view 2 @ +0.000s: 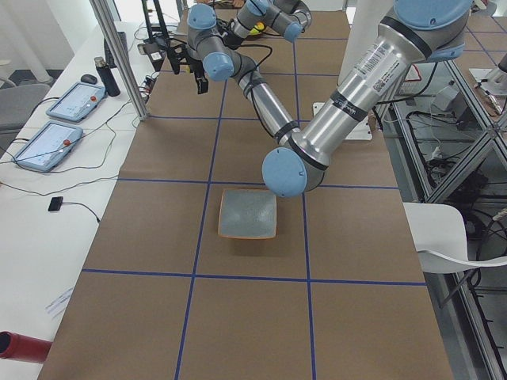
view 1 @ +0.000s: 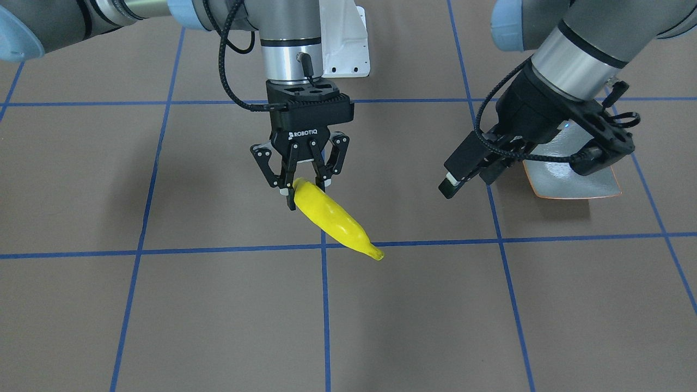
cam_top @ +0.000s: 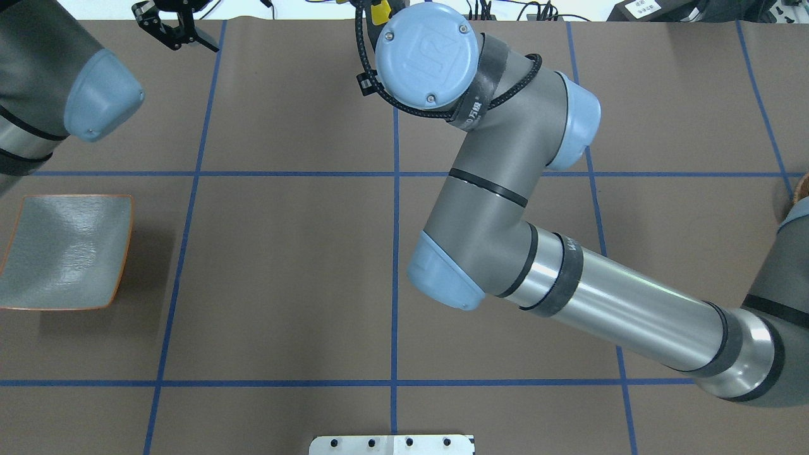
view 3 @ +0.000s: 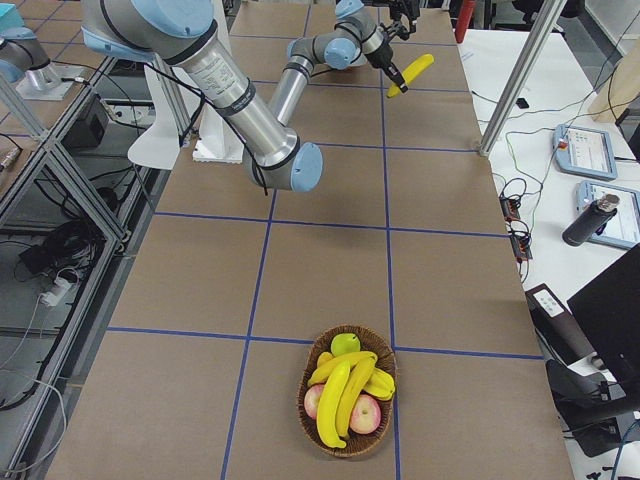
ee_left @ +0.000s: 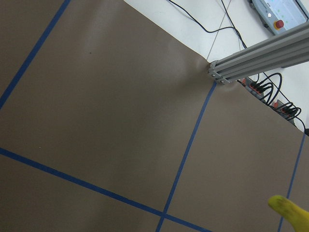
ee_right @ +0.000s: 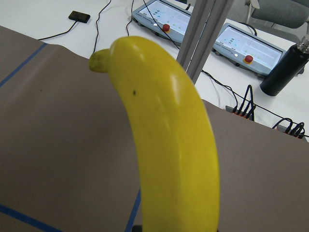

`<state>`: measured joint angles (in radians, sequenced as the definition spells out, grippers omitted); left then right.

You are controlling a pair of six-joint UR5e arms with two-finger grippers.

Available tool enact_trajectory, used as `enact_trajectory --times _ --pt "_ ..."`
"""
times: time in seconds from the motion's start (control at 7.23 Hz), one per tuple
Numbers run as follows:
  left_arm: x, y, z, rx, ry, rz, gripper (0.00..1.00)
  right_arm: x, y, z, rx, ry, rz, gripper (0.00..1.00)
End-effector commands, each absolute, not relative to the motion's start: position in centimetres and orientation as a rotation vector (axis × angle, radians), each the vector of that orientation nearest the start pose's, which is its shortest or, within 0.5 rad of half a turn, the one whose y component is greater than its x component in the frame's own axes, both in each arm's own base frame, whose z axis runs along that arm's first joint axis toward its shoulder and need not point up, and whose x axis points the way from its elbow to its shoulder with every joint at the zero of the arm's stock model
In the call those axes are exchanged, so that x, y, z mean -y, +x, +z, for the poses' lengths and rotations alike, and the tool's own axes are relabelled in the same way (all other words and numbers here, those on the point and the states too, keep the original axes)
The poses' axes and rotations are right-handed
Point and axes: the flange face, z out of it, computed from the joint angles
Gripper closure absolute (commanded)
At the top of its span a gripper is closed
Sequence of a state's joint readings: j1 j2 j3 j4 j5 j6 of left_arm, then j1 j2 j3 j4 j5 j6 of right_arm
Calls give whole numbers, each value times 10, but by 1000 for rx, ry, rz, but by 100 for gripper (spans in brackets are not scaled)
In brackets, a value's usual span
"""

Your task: Transfer all bananas from basket to plate

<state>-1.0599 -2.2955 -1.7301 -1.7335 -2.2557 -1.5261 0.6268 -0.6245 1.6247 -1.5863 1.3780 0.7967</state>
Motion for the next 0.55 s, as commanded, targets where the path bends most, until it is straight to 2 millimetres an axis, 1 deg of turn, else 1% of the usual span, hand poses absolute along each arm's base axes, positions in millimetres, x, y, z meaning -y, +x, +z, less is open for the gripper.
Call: enact_trajectory --times 0.0,0.14,0.41 --pt "603 265 106 -1210 -39 -581 0 558 -500 20 625 766 16 100" --pt "606 268 100 -1211 -50 -595 0 555 -501 19 620 775 18 100" --pt "610 271 101 -1207 -74 -627 0 526 -525 15 615 807 22 100"
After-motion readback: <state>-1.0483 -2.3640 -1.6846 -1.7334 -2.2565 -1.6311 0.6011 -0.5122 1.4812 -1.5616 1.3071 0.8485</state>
